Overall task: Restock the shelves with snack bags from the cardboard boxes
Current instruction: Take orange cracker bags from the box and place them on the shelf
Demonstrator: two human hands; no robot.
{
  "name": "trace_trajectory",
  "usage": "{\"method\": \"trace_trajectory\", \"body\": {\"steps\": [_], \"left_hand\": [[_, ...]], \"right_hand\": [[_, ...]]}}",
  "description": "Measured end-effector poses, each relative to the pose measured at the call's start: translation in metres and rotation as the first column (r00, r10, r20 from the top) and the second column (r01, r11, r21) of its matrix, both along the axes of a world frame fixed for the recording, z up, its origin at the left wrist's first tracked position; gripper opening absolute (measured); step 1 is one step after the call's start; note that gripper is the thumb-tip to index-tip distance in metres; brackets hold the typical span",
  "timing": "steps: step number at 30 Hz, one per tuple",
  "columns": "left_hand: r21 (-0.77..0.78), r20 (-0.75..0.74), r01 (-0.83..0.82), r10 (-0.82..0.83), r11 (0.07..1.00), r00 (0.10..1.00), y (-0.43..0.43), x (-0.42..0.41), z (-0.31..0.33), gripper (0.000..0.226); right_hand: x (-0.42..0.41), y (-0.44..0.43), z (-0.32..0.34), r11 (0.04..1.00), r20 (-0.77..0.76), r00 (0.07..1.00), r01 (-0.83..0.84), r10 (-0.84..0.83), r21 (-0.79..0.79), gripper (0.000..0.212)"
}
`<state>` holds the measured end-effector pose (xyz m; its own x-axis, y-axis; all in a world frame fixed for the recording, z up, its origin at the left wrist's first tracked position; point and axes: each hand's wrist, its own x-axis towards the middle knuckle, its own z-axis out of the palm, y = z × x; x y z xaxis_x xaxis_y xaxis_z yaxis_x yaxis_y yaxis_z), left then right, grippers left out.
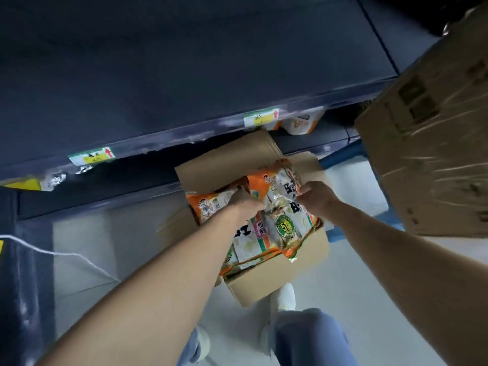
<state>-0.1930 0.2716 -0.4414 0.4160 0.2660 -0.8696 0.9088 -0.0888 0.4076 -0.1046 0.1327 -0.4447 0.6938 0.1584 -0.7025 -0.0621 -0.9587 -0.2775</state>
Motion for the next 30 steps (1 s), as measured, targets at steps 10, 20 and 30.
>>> {"method": "trace_trajectory", "body": {"steps": [10, 20, 30], "left_hand": [[-0.140, 0.126, -0.110, 0.128, 0.984, 0.984, -0.013, 0.050, -0.087, 0.026], [-0.185, 0.417, 0.014, 0.065, 0.983, 0.907, 0.023, 0.085, -0.103, 0.018], [-0.134, 0.734, 0.225, -0.056, 0.965, 0.676, 0.048, 0.104, -0.003, 0.036]], "right_hand": [[0.027, -0.008, -0.093, 0.996, 0.091, 0.993, 0.077, -0.073, -0.042, 0.038], [0.048, -0.018, -0.132, 0.847, -0.177, 0.902, 0.431, -0.393, 0.313, 0.072], [0.059, -0.036, -0.056, 0.591, -0.287, 0.869, 0.487, -0.404, 0.643, 0.057]]}}
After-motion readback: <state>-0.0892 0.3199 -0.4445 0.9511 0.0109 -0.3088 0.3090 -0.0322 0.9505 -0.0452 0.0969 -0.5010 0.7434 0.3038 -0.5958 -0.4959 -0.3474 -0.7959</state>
